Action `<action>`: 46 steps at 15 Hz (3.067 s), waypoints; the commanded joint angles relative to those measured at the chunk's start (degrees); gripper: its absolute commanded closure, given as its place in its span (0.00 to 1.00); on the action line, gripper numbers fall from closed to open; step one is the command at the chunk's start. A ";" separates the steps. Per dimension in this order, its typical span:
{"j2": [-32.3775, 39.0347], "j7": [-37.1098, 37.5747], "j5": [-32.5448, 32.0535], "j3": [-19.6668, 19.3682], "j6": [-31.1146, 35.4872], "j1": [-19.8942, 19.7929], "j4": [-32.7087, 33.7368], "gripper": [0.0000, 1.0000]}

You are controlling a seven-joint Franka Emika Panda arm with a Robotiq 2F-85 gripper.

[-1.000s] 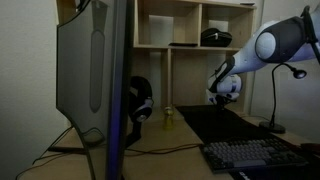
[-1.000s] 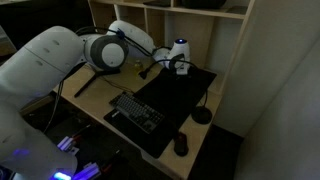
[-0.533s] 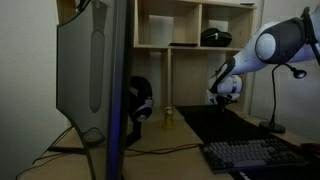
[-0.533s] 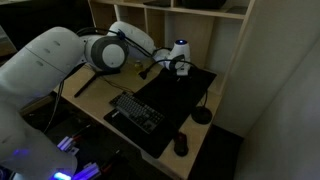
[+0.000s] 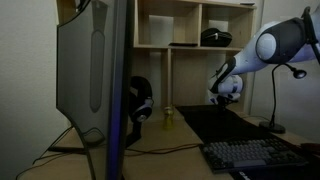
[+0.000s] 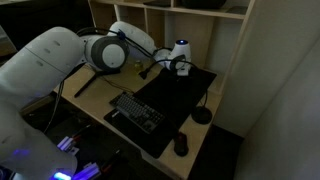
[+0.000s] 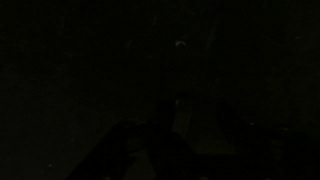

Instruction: Turn the lamp on and off

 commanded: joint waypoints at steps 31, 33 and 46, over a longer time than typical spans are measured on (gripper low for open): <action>0.33 -0.52 -0.16 0.60 -0.77 -0.80 0.37 0.93; 0.31 -0.54 -0.16 0.60 -0.83 -0.82 0.39 0.95; -1.31 0.00 -0.15 0.56 -1.00 -0.56 0.63 0.03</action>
